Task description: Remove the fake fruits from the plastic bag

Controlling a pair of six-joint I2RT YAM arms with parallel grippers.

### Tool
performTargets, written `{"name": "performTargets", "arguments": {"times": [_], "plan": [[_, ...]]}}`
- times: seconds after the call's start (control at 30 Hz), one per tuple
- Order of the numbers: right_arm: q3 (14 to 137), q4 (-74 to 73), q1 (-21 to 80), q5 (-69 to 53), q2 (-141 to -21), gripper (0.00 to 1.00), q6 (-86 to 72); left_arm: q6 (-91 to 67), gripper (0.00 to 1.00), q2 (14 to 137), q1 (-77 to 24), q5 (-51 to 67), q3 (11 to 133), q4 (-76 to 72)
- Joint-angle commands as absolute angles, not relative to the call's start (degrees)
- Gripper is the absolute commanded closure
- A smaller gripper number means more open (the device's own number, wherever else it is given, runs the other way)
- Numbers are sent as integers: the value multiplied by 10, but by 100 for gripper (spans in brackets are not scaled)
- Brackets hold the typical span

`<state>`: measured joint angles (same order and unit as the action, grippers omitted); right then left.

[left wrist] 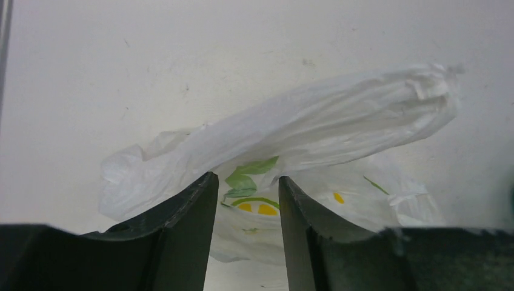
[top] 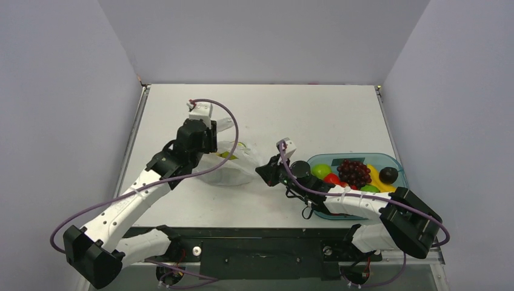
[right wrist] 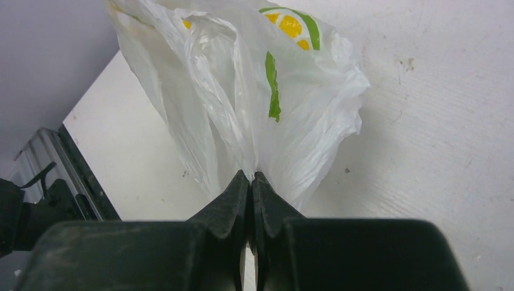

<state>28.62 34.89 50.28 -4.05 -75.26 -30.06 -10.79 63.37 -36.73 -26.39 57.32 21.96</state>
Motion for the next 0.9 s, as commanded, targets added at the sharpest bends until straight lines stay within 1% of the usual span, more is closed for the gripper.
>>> {"name": "performTargets", "arguments": {"times": [0.0,0.03,0.1,0.17,0.3,0.33,0.4,0.47,0.6,0.63,0.73,0.77,0.87], "plan": [[278,325,501,-44,-745,100,-284,-263,54,584,-338,-157,598,282],[278,325,501,-44,-745,100,-283,-275,49,574,-336,-128,586,286],[278,325,502,-45,-745,100,-282,-303,46,556,-333,-100,572,290],[279,325,501,-46,-745,100,-280,-324,44,543,-332,-107,575,312],[282,326,500,-50,-746,100,-270,-292,39,553,-330,-119,619,351],[285,326,501,-52,-748,100,-268,-260,37,559,-330,-112,640,354],[289,323,501,-56,-750,100,-263,-183,36,585,-330,-55,680,363],[290,326,501,-64,-752,100,-259,-94,36,616,-330,67,715,382],[290,341,502,-94,-754,100,-250,33,34,698,-328,136,789,432],[288,348,503,-99,-757,100,-247,45,33,730,-322,151,801,441],[285,356,503,-124,-755,100,-240,95,34,807,-307,270,866,474],[278,363,503,-127,-750,100,-237,120,35,849,-306,290,894,505],[268,368,502,-138,-739,100,-227,159,36,910,-306,366,922,552]]}}
